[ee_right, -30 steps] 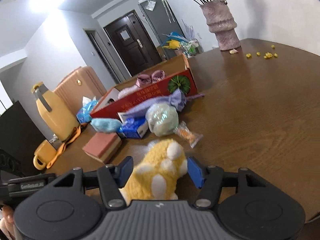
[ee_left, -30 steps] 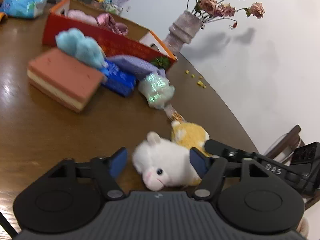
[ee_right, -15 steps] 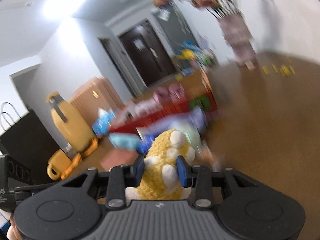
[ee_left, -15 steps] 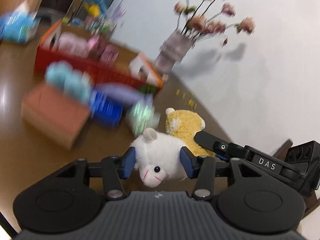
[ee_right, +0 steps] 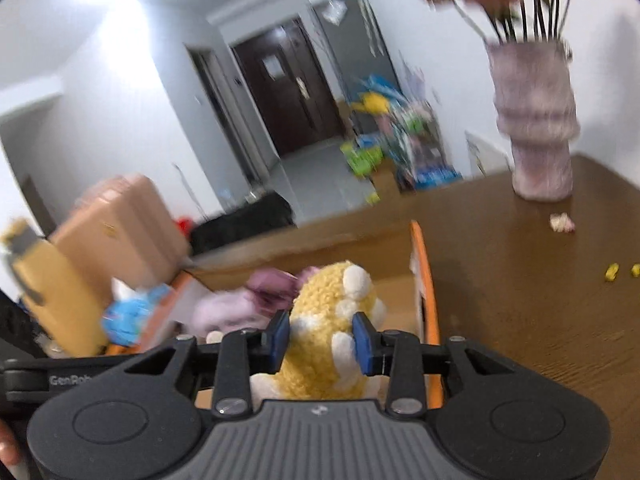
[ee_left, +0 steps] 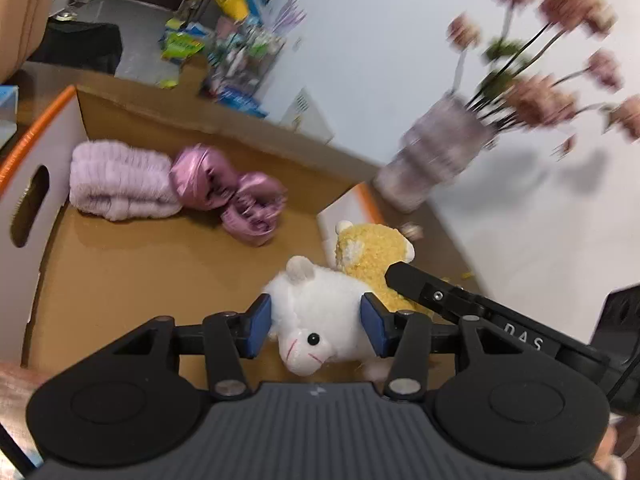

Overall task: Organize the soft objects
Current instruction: 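Carry the lamb plush with both tools into the box and open, then lift both tools out of the box back toward the table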

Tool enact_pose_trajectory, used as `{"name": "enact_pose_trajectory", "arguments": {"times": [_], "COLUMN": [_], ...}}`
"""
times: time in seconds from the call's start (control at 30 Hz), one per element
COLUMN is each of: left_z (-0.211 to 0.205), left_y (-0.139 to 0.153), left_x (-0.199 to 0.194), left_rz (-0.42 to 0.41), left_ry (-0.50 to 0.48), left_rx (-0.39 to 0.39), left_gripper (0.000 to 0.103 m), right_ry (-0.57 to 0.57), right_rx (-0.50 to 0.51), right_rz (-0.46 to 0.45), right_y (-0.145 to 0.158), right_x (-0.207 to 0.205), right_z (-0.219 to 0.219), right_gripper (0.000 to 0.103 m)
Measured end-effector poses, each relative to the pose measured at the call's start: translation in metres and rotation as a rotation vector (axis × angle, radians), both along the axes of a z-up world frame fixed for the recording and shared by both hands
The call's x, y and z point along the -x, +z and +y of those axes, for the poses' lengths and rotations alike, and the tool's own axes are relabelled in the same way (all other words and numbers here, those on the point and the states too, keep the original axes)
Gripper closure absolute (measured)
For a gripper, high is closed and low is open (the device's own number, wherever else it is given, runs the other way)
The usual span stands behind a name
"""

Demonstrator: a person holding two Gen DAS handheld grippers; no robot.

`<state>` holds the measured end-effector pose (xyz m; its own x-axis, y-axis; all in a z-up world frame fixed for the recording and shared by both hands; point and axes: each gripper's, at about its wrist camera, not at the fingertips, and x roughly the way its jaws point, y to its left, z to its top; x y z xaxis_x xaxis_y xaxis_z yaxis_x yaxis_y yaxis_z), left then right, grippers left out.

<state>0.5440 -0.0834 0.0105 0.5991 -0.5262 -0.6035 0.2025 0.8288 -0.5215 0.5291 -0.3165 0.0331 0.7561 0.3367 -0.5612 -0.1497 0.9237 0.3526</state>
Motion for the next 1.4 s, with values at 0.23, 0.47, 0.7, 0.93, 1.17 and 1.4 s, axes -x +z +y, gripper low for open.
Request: {"name": "enact_pose_trajectory", "arguments": {"times": [0.23, 0.47, 0.7, 0.93, 1.17, 1.4], "left_z": [-0.019, 0.022, 0.075, 0.092, 0.101, 0.113], "left_y": [-0.010, 0.074, 0.134, 0.140, 0.141, 0.115], "left_x": [0.007, 0.062, 0.153, 0.206, 0.240, 0.300], "left_rz": [-0.021, -0.228, -0.518, -0.609, -0.633, -0.689], "left_ry": [-0.073, 0.001, 0.189, 0.266, 0.248, 0.296], "left_rx": [-0.121, -0.234, -0.457, -0.464, -0.467, -0.472], "left_gripper": [0.051, 0.033, 0.010, 0.005, 0.005, 0.004], "right_ry": [-0.026, -0.016, 0.025, 0.007, 0.003, -0.035], "right_rx": [0.180, 0.223, 0.339, 0.259, 0.282, 0.250], "right_rz": [0.005, -0.127, -0.305, -0.385, -0.422, -0.493], "right_y": [-0.012, 0.069, 0.123, 0.126, 0.131, 0.106], "right_x": [0.012, 0.060, 0.134, 0.182, 0.211, 0.270], "right_z": [0.014, 0.005, 0.009, 0.012, 0.026, 0.027], "right_gripper": [0.067, 0.049, 0.017, 0.016, 0.016, 0.016]}}
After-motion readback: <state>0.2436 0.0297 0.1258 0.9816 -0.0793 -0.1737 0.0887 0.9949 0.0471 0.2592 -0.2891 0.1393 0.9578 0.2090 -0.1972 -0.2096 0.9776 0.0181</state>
